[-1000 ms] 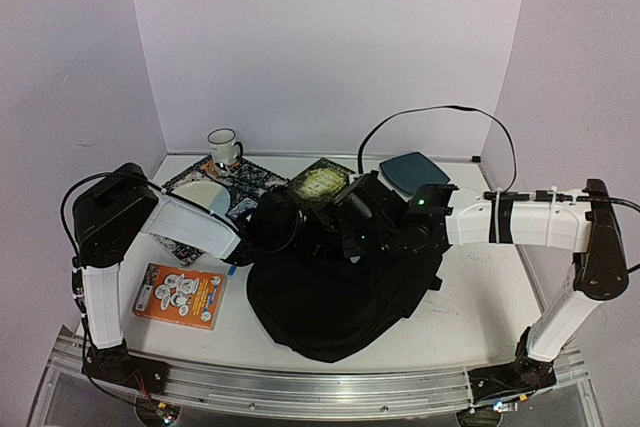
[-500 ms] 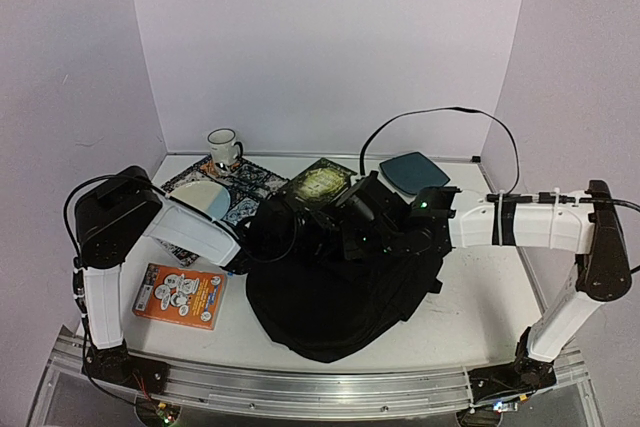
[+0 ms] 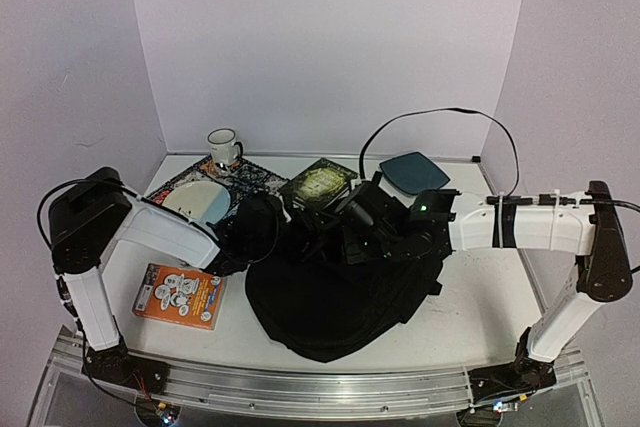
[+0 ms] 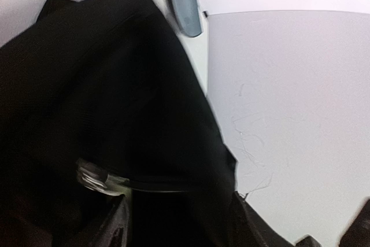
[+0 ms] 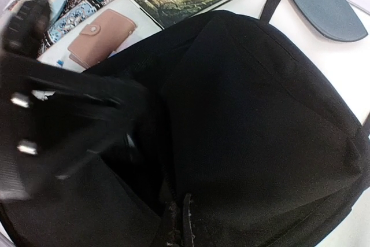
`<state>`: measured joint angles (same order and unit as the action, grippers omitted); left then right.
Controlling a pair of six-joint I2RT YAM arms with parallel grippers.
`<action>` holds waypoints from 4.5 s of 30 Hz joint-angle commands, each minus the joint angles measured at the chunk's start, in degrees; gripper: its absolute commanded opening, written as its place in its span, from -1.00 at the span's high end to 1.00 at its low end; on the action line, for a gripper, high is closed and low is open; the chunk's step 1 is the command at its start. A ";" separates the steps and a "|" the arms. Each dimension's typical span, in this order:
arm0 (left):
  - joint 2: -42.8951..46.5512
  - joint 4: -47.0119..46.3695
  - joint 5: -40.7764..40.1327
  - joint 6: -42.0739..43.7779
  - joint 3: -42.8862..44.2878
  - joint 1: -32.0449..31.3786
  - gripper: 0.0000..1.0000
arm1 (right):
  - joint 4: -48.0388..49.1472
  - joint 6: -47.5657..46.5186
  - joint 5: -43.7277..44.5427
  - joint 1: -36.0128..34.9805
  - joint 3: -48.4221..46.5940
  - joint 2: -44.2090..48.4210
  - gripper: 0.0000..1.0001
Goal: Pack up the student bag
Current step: Place the glue stick in the lower front pocket of the bag, then pick up the pen at the center of the board, then place the pen in the lower front pocket of the bag.
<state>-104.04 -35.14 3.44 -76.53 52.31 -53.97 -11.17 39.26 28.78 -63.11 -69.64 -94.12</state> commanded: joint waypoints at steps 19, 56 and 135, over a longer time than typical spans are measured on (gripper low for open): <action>19.16 44.21 -16.65 36.20 2.66 5.73 -0.56 | -12.25 -0.59 3.15 -0.49 4.92 8.88 1.00; -9.19 74.98 -5.04 57.19 22.62 19.43 0.42 | -12.21 -2.62 4.77 -0.55 1.40 5.58 1.00; -3.98 25.46 21.03 14.42 17.96 5.72 1.00 | 3.02 -1.98 -2.87 -1.77 1.15 5.19 1.00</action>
<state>-108.68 -3.78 30.74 -56.05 69.71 -48.61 -9.11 36.09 26.76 -63.81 -69.36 -92.20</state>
